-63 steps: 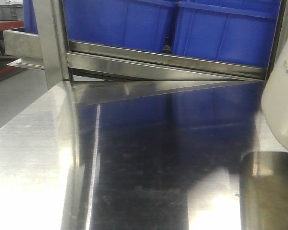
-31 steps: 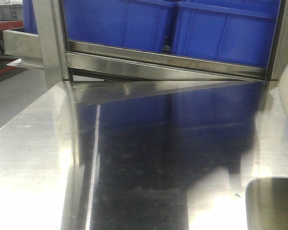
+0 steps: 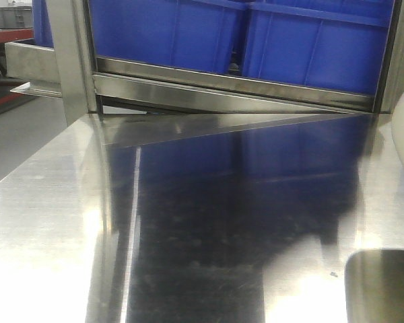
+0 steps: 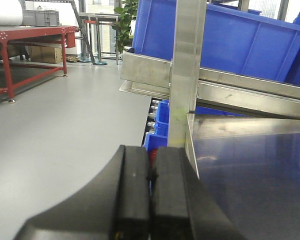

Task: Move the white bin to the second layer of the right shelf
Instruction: 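Lift the white bin off the table with the right gripper, then drive away from the table holding the bin in the right gripper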

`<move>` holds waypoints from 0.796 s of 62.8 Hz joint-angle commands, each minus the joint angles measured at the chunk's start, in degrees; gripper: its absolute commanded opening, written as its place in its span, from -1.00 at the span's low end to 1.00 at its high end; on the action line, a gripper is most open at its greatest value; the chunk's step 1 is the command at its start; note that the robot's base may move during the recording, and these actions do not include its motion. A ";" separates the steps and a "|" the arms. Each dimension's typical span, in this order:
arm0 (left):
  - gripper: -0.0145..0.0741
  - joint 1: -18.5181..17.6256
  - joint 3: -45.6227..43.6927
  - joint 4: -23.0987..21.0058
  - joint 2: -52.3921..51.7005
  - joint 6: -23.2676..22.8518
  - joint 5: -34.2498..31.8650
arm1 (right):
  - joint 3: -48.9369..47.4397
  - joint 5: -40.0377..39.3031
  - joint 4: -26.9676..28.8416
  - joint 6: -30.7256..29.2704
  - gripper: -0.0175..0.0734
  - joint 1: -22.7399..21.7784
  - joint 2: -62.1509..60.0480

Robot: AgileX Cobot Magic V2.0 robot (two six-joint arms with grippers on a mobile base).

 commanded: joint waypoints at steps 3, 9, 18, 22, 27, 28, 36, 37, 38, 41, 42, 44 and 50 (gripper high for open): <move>-0.48 -0.36 1.56 -0.30 -0.87 -0.30 -4.75 | -1.54 -4.97 0.00 -0.22 -0.49 -0.16 -0.17; -0.48 -0.36 1.56 -0.30 -0.87 -0.30 -4.75 | -1.54 -4.97 0.00 -0.22 -0.49 -0.16 -0.17; -0.48 -0.36 1.56 -0.30 -0.87 -0.30 -4.75 | -1.54 -4.97 0.00 -0.22 -0.49 -0.16 -0.17; -0.48 -0.36 1.56 -0.30 -0.87 -0.30 -4.75 | -1.54 -4.97 0.00 -0.22 -0.49 -0.16 -0.17; -0.48 -0.36 1.56 -0.30 -0.87 -0.30 -4.75 | -1.54 -4.97 0.00 -0.22 -0.49 -0.16 -0.17; -0.48 -0.36 1.56 -0.30 -0.87 -0.30 -4.75 | -1.54 -4.97 0.00 -0.22 -0.49 -0.16 -0.17; -0.48 -0.36 1.56 -0.30 -0.87 -0.30 -4.75 | -1.54 -4.97 0.00 -0.22 -0.49 -0.16 -0.17; -0.48 -0.36 1.56 -0.30 -0.87 -0.30 -4.75 | -1.54 -4.97 0.00 -0.22 -0.49 -0.16 -0.17; -0.48 -0.36 1.56 -0.30 -0.87 -0.30 -4.75 | -1.54 -4.97 0.00 -0.22 -0.49 -0.16 -0.17; -0.48 -0.36 1.56 -0.30 -0.87 -0.30 -4.75 | -1.54 -4.97 0.00 -0.22 -0.49 -0.16 -0.17; -0.48 -0.36 1.56 -0.30 -0.87 -0.30 -4.75 | -1.54 -4.97 0.00 -0.22 -0.49 -0.16 -0.17; -0.48 -0.36 1.56 -0.30 -0.87 -0.30 -4.75 | -1.54 -4.97 0.00 -0.22 -0.49 -0.16 -0.17; -0.48 -0.36 1.56 -0.30 -0.87 -0.30 -4.75 | -1.54 -4.97 0.00 -0.22 -0.49 -0.16 -0.17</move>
